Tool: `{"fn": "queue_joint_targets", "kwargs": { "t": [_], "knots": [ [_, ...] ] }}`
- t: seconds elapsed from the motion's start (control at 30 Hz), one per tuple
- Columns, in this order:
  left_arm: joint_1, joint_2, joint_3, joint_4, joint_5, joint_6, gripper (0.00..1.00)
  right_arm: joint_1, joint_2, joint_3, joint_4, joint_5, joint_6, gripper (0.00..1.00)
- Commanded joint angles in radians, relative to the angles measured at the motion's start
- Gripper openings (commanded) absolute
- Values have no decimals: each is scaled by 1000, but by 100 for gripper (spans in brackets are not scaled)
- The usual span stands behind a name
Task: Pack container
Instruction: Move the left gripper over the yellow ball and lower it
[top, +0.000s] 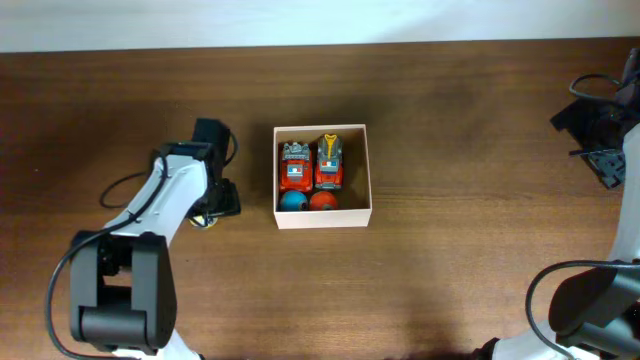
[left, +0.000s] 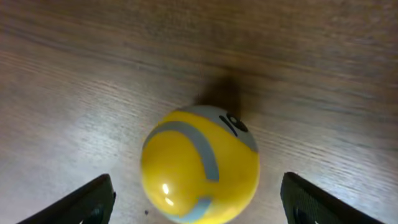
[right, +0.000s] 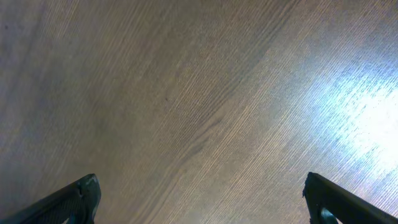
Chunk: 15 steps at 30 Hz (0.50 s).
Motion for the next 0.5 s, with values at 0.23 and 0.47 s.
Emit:
{"fn": "queue_joint_targets", "kwargs": {
  "t": [0.23,0.47],
  "knots": [
    [6,0,-56,39,-16,-14,61,0,0,-5,-1,-1,9,99],
    [6,0,-56,62,15,-14,44,0,0,-5,-1,-1,9,99]
  ]
}}
